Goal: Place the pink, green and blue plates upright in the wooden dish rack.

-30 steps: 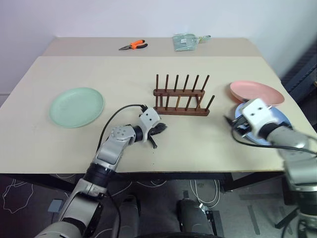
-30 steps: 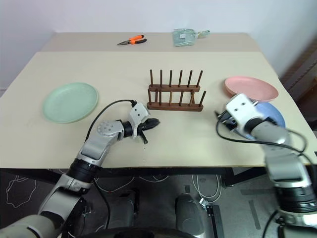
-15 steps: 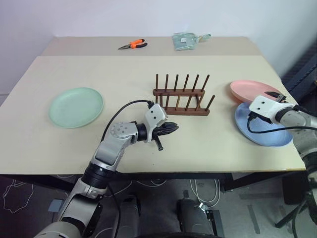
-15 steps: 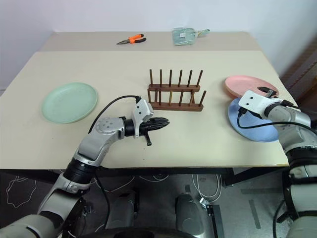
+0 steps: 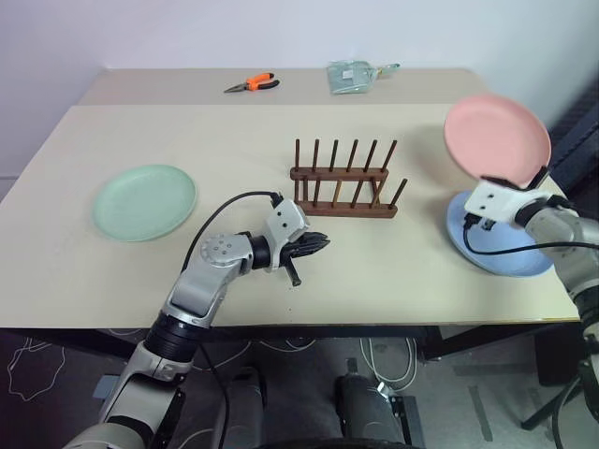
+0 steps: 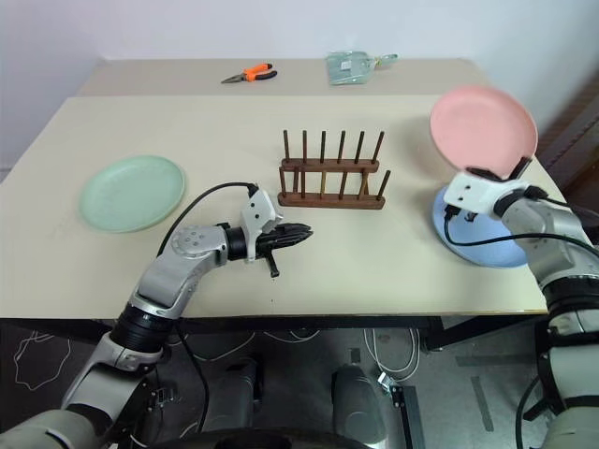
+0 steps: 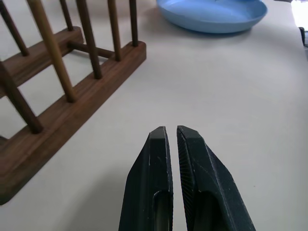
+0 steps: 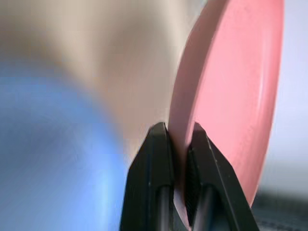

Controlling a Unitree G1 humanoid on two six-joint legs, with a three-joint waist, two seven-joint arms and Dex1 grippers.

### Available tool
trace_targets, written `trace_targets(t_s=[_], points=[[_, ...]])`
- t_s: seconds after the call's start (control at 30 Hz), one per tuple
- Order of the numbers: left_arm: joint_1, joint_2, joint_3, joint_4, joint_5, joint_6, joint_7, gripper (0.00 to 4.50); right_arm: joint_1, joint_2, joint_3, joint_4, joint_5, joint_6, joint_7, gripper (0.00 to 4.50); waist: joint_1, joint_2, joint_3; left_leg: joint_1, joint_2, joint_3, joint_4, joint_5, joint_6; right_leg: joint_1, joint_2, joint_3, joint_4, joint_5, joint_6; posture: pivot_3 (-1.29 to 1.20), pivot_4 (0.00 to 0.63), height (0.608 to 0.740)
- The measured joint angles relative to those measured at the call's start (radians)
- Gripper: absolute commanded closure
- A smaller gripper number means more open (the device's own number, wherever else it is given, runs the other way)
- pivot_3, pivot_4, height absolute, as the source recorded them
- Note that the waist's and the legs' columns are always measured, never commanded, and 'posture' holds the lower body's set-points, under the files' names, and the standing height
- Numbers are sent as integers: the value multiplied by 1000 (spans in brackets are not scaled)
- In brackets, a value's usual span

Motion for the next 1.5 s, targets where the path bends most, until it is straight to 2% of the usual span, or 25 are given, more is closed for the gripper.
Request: trace_targets(t_s=[0.1, 0.2, 0.33, 0.4, 0.77, 0.97, 1.07, 1.23, 1.37, 1.47, 1.5], points=[[0, 20, 16, 4, -12, -1, -2, 4212, 54, 117, -138, -339, 376, 232, 119, 4463, -2, 0, 0, 2, 0, -1, 1, 0, 0, 2, 1, 0, 1, 0, 0, 0, 150, 740], [1, 44, 32, 11, -22, -2, -19, 4212, 48, 213, -226, -566, 737, 490, 157, 4463, 5, 0, 0, 1, 0, -1, 2, 0, 0, 3, 0, 0, 0, 0, 0, 0, 150, 740], [6, 90, 50, 24, -40, -11, -49, 4212, -11, 295, -297, -657, 1019, 702, 109, 4463, 6, -1, 0, 0, 0, -1, 2, 0, 0, 2, 0, 0, 0, 0, -1, 0, 150, 740], [5, 96, 64, 29, -42, -21, -52, 4212, -26, 321, -300, -671, 1083, 762, 86, 4463, 5, 0, 0, 0, 0, -1, 1, 0, 0, 1, 0, 0, 0, 0, -1, 0, 150, 740], [27, 106, 83, 36, -44, -32, -38, 4212, -14, 351, -286, -636, 1089, 878, 62, 4463, 5, 0, 0, -4, 0, -1, 1, 0, 0, -3, 0, 0, 1, 0, -1, 0, 150, 740], [37, 104, 82, 30, -52, -31, -32, 4212, 18, 405, -282, -608, 1087, 911, 39, 4463, 5, 0, 0, -5, 0, -1, 2, 0, 0, -3, 0, 0, 1, 0, -1, 0, 150, 740], [36, 102, 82, 27, -56, -31, -29, 4212, 15, 422, -282, -562, 1071, 912, 23, 3419, 5, 0, 0, -5, 0, -1, 2, 0, 0, -4, 1, 0, 1, 0, -1, 0, 150, 740], [34, 101, 82, 27, -61, -31, -26, 4212, 13, 425, -264, -524, 970, 860, 19, 990, 5, 0, 0, -6, 0, -1, 2, 0, 0, -5, 1, 0, 1, 0, -1, 0, 150, 740], [34, 101, 83, 27, -61, -31, -14, 4212, 13, 386, -264, -537, 886, 789, 26, 990, 7, 0, 0, -6, 0, -1, 2, 0, 0, -5, 0, 0, 1, 0, -1, 0, 150, 740], [32, 98, 114, 38, -66, -31, 18, 4212, 13, 319, -318, -553, 869, 762, 47, 990, 7, 0, 0, -6, 0, -1, 2, 0, 0, -5, 0, 0, 0, 0, -1, 0, 150, 740], [30, 100, 137, 50, -68, -31, 32, 3956, 13, 294, -343, -556, 869, 759, 57, 722, 7, 0, 0, -6, 0, -1, 2, 0, 0, -5, 1, 0, 0, 0, -1, 0, 150, 740]])
